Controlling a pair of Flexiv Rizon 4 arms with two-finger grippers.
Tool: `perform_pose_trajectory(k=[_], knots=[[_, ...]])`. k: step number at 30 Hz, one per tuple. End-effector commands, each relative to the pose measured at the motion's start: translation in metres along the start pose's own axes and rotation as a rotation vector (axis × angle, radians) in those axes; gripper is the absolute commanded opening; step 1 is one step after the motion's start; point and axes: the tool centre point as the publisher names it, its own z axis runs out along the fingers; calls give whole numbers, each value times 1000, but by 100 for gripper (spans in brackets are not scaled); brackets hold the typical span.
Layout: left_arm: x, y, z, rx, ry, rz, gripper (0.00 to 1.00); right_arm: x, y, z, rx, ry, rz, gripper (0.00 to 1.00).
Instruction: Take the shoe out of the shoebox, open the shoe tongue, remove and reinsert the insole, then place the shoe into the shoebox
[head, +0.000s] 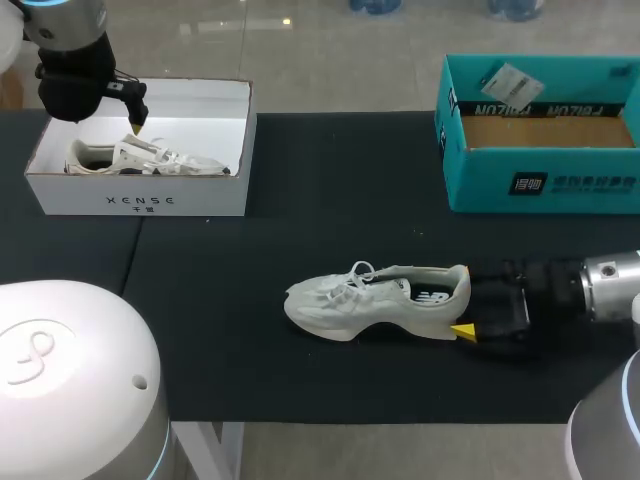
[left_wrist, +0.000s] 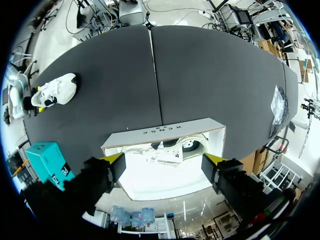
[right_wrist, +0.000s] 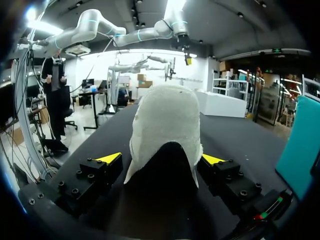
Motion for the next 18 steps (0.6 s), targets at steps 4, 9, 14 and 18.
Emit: perform_pose_trajectory(k=[4,9,14,18], knots=[[0,-1,0,-2,1,1,100,-2,-3,9,-7,8,2,100],[0,-1,0,-2,1,1,100,-2,-7,14,-14,14,11,100],[0,-1,0,-2,1,1,100,-3,-10,18,-20,20,19,100],[0,-1,0,-2,1,1,100,-4,-11,21,-30,23,26,76]])
